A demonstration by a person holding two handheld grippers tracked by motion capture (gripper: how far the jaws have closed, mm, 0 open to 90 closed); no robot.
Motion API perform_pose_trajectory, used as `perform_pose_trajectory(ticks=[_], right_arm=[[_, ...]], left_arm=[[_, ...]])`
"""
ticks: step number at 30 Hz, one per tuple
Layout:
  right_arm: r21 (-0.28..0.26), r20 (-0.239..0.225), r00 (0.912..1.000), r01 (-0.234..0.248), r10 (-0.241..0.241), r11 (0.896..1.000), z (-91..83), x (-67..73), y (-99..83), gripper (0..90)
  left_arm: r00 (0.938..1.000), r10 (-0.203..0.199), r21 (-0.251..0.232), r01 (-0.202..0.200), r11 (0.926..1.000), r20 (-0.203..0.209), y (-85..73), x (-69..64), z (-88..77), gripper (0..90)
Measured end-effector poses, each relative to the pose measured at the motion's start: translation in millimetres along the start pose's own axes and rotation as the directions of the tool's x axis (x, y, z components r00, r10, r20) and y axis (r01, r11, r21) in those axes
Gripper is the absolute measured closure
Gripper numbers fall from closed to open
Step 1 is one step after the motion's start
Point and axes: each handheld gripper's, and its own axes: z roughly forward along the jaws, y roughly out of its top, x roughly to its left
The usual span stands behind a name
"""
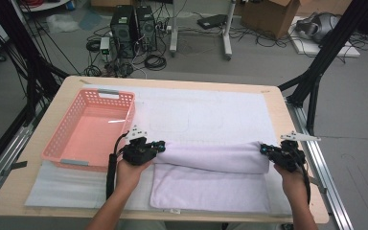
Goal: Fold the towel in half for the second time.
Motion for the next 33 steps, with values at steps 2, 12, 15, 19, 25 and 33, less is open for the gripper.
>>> perform_pose_trajectory(ticks=[2, 12, 15, 19, 25, 33], right_arm=[[-0.027, -0.008, 1.0, -0.004, 0.004, 1.0, -9.9, 4.1, -5.4, 87.0], [-0.096, -0.043, 0.999, -0.021, 0.017, 0.995, -47.0, 25.5, -43.9, 86.9], [-0.091, -0.051, 0.9985, -0.026, 0.022, 0.995, -55.0, 30.1, -55.0, 86.9], [-0.068, -0.052, 0.9984, -0.027, 0.023, 0.997, -61.3, 35.0, -65.7, 86.4], [-0.072, -0.047, 0.9973, -0.06, 0.057, 0.996, -64.6, 40.6, -69.3, 57.8], [-0.041, 0.014, 0.9998, -0.016, 0.017, 0.999, -42.3, 50.8, -58.5, 79.6]], left_arm=[[1.0, -0.001, -0.01, 0.002, 0.9999, 0.008, -3.5, -2.3, -4.0, 85.8], [0.9981, 0.022, -0.02, -0.021, 0.9996, 0.058, -39.8, -26.5, -37.3, 84.3], [0.9981, 0.01, -0.008, -0.01, 0.9999, 0.06, -48.9, -29.9, -42.4, 83.5], [0.9981, -0.014, 0.002, 0.014, 0.9999, 0.06, -56.7, -32.6, -48.5, 75.5], [0.9963, -0.07, -0.04, 0.072, 0.9966, 0.049, -56.8, -28.3, -58.8, 54.3], [0.9978, -0.054, 0.034, 0.053, 0.998, 0.039, -57.7, -25.9, -37.4, 63.9]])
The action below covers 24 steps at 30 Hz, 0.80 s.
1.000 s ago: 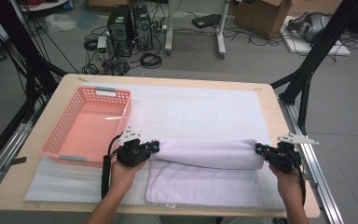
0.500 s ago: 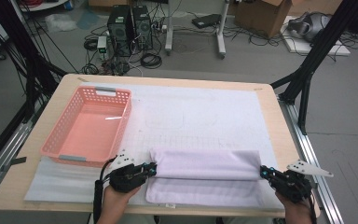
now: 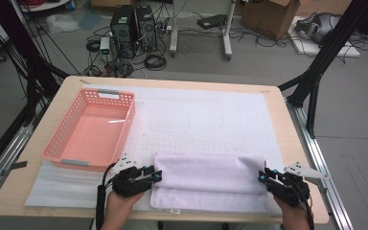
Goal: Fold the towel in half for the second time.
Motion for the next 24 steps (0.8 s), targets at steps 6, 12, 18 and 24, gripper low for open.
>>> perform_pose_trajectory(ticks=[6, 12, 18, 24], right_arm=[[0.011, 0.0, 0.9999, 0.015, -0.015, 1.0, -7.4, -6.8, -6.7, 87.0], [-0.015, -0.019, 0.9998, 0.004, -0.005, 1.0, -20.9, -9.0, -12.0, 87.0], [-0.03, -0.038, 0.9992, -0.009, 0.008, 1.0, -27.3, -9.1, -15.5, 87.0], [-0.02, -0.049, 0.9987, -0.016, 0.015, 1.0, -28.3, -6.4, -17.9, 86.9]], left_arm=[[0.999, 0.04, 0.021, -0.04, 0.999, -0.018, -2.3, -3.2, 2.0, 84.4], [0.9991, 0.038, -0.01, -0.038, 0.9992, 0.017, -3.3, -6.7, -12.5, 84.2], [0.9989, 0.033, -0.016, -0.033, 0.9993, 0.032, -6.3, -10.0, -18.1, 83.8], [0.9996, 0.02, -0.022, -0.02, 0.9996, 0.021, -9.1, -9.7, -20.2, 76.5]])
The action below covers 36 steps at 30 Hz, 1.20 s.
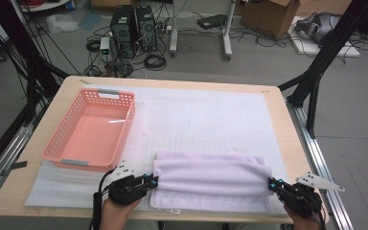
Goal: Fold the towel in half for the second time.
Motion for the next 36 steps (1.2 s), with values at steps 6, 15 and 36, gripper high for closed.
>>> perform_pose_trajectory(ticks=[6, 15, 36], right_arm=[[0.023, 0.006, 0.9997, 0.025, -0.025, 0.999, 0.5, 3.9, -2.3, 86.3], [-0.014, 0.023, 0.9997, 0.009, -0.008, 1.0, 5.5, 6.2, 4.2, 63.1], [0.056, -0.056, 0.9984, -0.005, 0.008, 0.998, -19.3, 5.7, -17.4, 84.4]], left_arm=[[0.9998, -0.018, -0.039, 0.018, 0.9991, -0.008, 1.6, 1.7, -1.0, 57.1], [0.9999, -0.015, -0.028, 0.015, 0.9995, -0.001, 4.9, 3.5, 8.5, 62.5], [0.9992, 0.011, 0.027, -0.012, 0.9996, 0.037, -13.5, -11.9, -19.0, 83.7]])
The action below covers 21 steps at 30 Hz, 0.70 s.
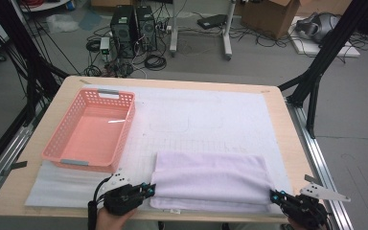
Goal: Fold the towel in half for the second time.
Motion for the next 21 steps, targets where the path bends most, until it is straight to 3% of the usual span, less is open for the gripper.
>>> perform_pose_trajectory(ticks=[2, 4, 6, 10, 15, 21], right_arm=[[0.013, 0.014, 0.9999, -0.004, 0.004, 1.0, -2.0, 1.5, -2.8, 72.5], [-0.023, 0.034, 0.9991, -0.026, 0.027, 0.999, -6.6, 0.1, -1.7, 62.6], [-0.067, 0.057, 0.9971, -0.046, 0.05, 0.997, -10.8, -1.5, 2.4, 58.8], [-0.082, 0.076, 0.9965, -0.029, 0.036, 0.996, -4.5, -4.1, 7.0, 58.4], [-0.064, 0.076, 0.9971, 0.009, -0.004, 0.998, 10.4, -4.3, 13.6, 62.8], [-0.058, 0.081, 0.9965, 0.024, -0.02, 0.998, 20.3, -9.5, 21.6, 65.5]], left_arm=[[1.0, -0.002, -0.012, 0.002, 0.9999, -0.002, 1.1, 0.4, -2.2, 70.9], [1.0, 0.005, -0.043, -0.006, 0.9991, -0.008, 5.6, 1.4, -4.1, 60.4], [0.9996, 0.019, -0.066, -0.02, 0.9976, -0.022, 10.0, 2.2, -3.8, 52.3], [0.9986, 0.024, -0.075, -0.027, 0.9968, -0.047, 16.4, 7.8, 0.7, 48.2], [0.9982, 0.001, -0.086, -0.007, 0.9963, -0.059, 20.8, 16.8, 5.7, 48.7], [0.998, 0.003, -0.089, -0.008, 0.996, -0.063, 28.7, 26.5, 13.8, 49.5]])
